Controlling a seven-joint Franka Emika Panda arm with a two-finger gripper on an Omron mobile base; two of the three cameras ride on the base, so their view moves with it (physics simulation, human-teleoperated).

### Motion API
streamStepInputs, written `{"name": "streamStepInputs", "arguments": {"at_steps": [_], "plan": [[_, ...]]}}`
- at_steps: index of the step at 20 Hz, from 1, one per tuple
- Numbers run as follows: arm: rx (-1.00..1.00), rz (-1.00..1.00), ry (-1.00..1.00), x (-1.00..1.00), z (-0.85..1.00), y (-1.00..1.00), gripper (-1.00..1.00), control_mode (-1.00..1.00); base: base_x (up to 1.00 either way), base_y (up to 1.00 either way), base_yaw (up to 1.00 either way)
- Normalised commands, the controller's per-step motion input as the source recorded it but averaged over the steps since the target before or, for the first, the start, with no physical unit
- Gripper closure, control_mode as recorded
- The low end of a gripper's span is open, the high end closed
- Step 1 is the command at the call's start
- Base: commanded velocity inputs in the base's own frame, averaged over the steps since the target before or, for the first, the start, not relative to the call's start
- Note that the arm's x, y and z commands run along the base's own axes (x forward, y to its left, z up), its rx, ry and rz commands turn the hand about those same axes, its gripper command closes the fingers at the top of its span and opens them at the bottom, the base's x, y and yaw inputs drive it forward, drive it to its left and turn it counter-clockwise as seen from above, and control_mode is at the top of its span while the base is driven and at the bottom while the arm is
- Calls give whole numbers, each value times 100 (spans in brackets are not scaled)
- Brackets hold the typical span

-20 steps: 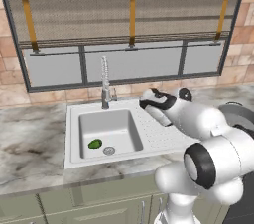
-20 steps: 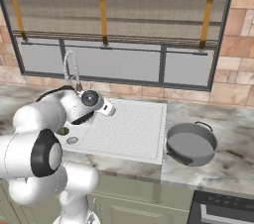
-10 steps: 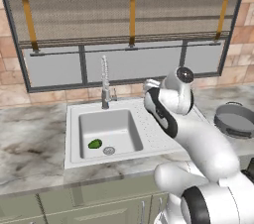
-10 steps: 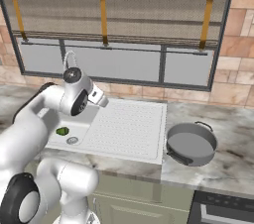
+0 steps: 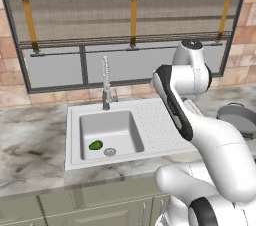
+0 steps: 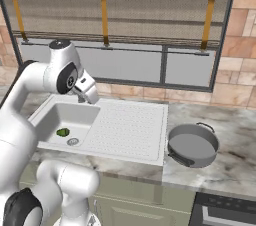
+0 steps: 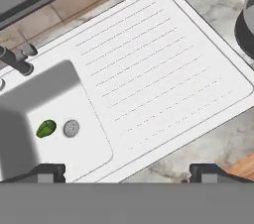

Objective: Dump the avocado from the pot into the sink. Then turn on the water and wash the avocado. Then turn off the water and put the avocado back in the pot.

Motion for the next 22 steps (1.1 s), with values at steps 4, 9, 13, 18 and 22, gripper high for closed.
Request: {"name": "streamStepInputs", "arguments": {"at_steps": [4, 9, 13, 18, 22], "plan": [[0, 2, 11, -96, -13, 25, -100, -100, 0, 0, 0], [0, 11, 0, -62, -27, 56, -100, -100, 0, 0, 0], [0, 15, 0, -16, -17, 79, -100, -100, 0, 0, 0], [0, 15, 0, 1, -7, 76, -100, -100, 0, 0, 0], [0, 13, 0, 15, -5, 55, -100, -100, 0, 0, 0]]}}
